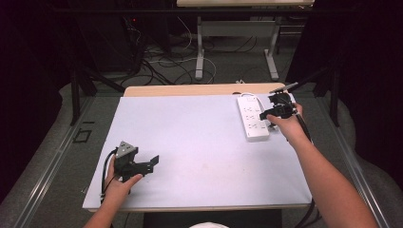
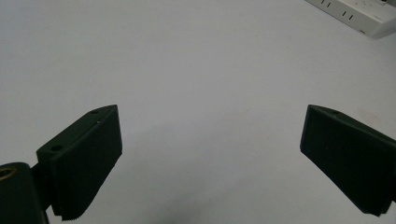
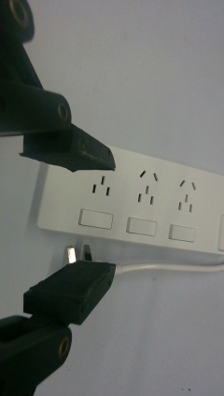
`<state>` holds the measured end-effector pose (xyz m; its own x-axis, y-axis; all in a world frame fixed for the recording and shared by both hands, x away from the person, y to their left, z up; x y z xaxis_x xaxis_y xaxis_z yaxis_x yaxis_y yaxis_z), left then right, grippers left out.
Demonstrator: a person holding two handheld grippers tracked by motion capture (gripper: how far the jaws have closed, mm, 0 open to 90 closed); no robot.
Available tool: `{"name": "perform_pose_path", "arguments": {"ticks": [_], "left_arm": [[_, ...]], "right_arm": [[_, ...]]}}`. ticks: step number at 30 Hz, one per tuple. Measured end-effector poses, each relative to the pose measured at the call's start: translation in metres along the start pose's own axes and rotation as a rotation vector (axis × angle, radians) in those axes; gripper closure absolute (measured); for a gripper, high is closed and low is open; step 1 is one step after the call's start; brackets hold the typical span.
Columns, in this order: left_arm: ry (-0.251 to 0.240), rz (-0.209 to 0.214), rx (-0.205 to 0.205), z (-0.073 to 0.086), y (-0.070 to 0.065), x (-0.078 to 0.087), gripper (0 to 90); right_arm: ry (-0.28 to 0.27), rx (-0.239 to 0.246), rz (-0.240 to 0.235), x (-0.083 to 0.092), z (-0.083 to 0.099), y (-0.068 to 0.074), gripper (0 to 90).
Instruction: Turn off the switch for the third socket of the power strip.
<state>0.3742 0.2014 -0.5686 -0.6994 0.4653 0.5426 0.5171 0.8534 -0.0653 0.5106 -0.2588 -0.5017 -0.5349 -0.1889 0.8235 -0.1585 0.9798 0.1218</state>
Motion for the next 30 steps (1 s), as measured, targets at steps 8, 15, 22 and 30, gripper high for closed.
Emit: {"name": "perform_pose_path", "arguments": {"ticks": [8,15,22,30], "left_arm": [[0.002,0.001,-0.001,0.0,0.0,0.0,5.6],[0.004,0.0,-0.002,0.0,0.001,0.0,5.7],[0.003,0.001,-0.001,0.001,0.001,0.0,5.9],[0.006,0.0,-0.002,0.001,0.001,-0.001,6.2]], "right_arm": [[0.015,-0.029,0.032,-0.012,-0.003,-0.007,46.5],[0.035,-0.046,0.032,-0.025,-0.004,-0.008,62.9],[0.053,-0.054,0.036,-0.033,-0.001,-0.008,72.6],[0.083,-0.072,0.031,-0.042,0.004,-0.01,82.8]]}}
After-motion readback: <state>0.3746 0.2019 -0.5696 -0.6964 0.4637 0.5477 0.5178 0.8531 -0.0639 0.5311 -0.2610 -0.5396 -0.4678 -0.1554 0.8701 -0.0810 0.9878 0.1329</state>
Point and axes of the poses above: each handheld gripper's, and its own axes: x roughly backward along the jaws, z roughly out of its underside, y roughly to its left, the point moved 6 cm from there along -x, roughly forward along the jaws, and after that the axes turned 5 degrees about -x, right-handed, at the moved point
